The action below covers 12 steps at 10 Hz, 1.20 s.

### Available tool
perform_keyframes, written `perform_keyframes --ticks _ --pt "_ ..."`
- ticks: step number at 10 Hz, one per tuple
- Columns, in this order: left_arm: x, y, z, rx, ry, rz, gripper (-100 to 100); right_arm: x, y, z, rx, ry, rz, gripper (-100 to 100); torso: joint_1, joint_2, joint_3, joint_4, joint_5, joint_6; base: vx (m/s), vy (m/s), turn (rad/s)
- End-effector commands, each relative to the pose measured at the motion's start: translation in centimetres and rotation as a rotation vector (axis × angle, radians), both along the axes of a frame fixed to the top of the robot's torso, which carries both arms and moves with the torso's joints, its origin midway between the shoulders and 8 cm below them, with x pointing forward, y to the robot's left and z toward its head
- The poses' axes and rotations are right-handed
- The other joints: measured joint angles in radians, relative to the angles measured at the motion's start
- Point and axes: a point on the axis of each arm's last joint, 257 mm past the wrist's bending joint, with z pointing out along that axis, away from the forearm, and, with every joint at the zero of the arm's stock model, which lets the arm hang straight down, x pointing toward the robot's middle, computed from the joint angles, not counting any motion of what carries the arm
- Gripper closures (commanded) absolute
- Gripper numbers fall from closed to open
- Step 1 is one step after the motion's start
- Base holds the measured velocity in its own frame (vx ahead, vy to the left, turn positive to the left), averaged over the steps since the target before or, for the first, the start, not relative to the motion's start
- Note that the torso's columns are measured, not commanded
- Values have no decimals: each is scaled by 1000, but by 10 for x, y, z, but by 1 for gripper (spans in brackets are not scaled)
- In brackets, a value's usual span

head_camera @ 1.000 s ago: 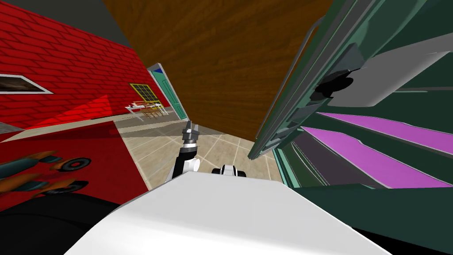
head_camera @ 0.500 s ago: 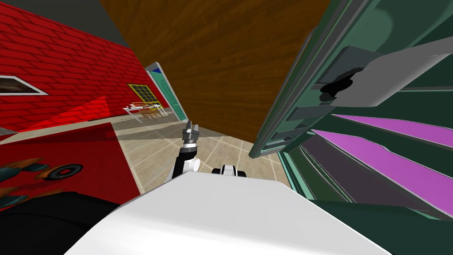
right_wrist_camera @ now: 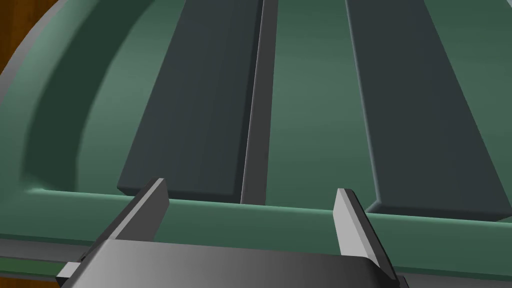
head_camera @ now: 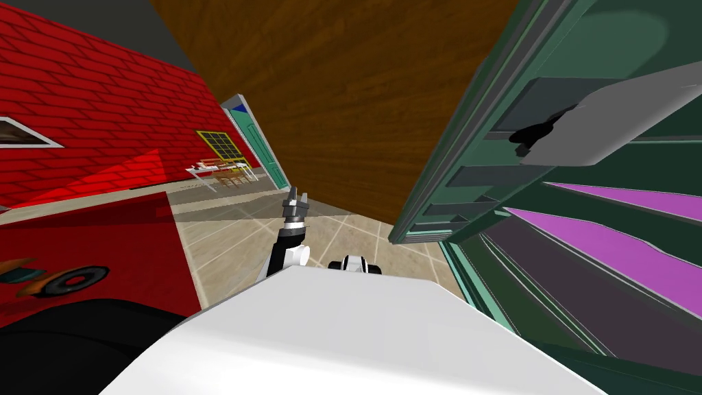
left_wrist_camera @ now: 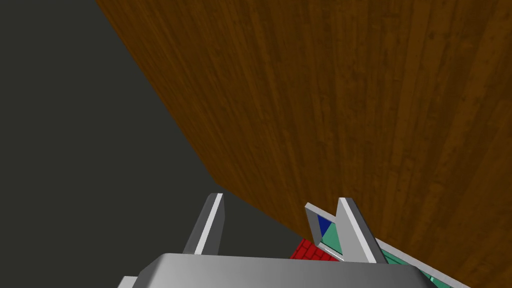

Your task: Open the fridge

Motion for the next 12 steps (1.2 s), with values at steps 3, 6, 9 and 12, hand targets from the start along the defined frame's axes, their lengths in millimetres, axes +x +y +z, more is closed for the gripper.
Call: perform_keyframes --ticks 3,6,9,12 --pt "0 0 0 0 0 0 0 -17 -22 1 -1 -9 -76 -100 1 5 3 2 1 0 149 101 -5" --pt "0 0 0 0 0 0 0 -26 -50 22 -21 -97 -92 -100 1 7 5 2 0 -1 24 55 128" --pt "0 0 0 0 0 0 0 -39 -86 38 -22 -177 -104 -100 -2 3 2 1 -1 0 11 56 64" --pt "0 0 0 0 0 0 0 -52 -118 35 -46 -179 -132 -100 -1 3 2 1 0 1 12 49 41"
